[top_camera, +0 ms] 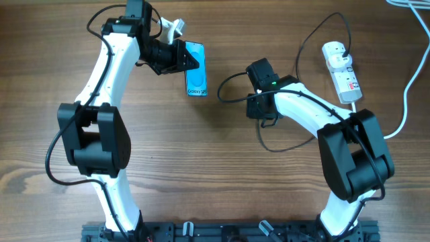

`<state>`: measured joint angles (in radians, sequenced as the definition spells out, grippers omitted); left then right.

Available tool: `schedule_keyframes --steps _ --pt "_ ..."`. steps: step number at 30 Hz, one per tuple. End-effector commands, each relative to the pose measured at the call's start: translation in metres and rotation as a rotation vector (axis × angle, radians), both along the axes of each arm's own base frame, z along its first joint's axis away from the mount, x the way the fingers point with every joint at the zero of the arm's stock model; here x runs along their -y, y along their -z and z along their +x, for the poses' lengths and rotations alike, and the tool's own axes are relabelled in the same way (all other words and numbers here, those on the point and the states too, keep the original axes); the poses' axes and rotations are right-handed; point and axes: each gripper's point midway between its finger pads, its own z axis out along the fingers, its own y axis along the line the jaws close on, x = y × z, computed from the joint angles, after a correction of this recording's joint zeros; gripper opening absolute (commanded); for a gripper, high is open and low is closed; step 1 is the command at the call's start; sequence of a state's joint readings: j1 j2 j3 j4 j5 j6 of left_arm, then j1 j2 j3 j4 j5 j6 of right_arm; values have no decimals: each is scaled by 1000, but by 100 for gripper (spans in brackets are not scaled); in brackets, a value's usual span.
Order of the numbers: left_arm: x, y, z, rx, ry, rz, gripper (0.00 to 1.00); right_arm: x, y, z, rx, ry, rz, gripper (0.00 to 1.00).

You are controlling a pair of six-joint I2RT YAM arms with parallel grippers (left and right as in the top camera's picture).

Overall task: Plug charger to phone and switch on socket
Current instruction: 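Grasp the USB-C cable end with the right gripper and lift it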

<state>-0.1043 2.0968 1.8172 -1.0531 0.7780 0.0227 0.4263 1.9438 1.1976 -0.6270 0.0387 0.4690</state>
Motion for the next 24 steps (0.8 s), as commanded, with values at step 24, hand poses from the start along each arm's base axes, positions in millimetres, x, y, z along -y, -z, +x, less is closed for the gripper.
schedule_keyframes --steps 24 --pt "39 -77 -5 113 128 -405 4 -25 -101 4 177 -157 162 4"
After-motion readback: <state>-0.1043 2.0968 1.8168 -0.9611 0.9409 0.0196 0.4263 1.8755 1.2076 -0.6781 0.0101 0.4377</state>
